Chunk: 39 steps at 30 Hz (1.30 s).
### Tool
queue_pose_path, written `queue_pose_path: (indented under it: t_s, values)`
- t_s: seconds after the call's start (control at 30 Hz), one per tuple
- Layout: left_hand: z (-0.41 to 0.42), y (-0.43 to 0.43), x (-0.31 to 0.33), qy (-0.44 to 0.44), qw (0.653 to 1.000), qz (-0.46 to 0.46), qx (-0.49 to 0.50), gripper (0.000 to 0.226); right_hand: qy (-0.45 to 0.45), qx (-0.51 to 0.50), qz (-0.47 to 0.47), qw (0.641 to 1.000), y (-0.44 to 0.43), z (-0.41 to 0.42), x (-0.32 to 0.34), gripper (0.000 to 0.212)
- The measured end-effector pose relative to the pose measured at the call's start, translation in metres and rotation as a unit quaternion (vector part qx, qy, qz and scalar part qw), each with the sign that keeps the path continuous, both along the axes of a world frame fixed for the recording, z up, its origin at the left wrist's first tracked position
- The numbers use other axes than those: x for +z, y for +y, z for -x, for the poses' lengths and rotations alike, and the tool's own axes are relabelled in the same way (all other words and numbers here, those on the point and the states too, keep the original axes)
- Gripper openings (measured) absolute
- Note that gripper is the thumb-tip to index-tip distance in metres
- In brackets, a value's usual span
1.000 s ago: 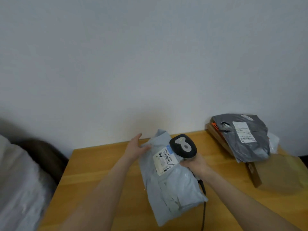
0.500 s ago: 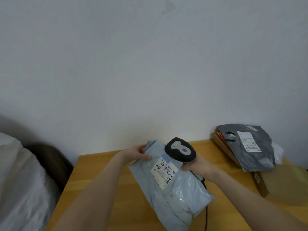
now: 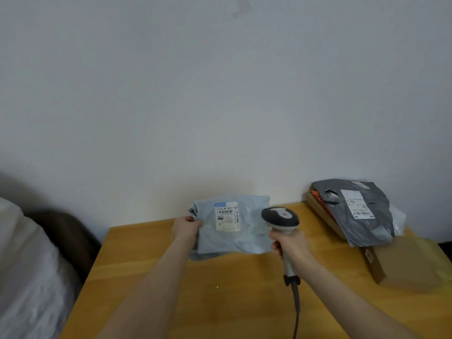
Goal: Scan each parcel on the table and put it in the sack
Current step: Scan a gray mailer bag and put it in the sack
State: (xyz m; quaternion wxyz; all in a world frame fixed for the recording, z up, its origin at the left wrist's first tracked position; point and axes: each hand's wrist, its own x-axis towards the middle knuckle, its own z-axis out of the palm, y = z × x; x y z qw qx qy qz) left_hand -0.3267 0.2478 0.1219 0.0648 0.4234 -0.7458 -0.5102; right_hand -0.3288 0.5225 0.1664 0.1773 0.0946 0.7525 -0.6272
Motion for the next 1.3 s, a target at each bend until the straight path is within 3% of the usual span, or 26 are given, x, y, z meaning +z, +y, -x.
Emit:
queue_pose_path:
  t_s: [0.43,1.3]
  values:
    - [-0.011,0.017,-0.017,0.044,0.996,-0.067,0.023,0.013,-0.014,0.044,0.002,0.999,-0.039,-0.060,0.001,0.012]
    - [-0.022,0.015,-0.014,0.044,0.997,-0.067,0.010,0.014,-0.020,0.016,0.015,1.000,-0.042,-0.068,0.002,0.011]
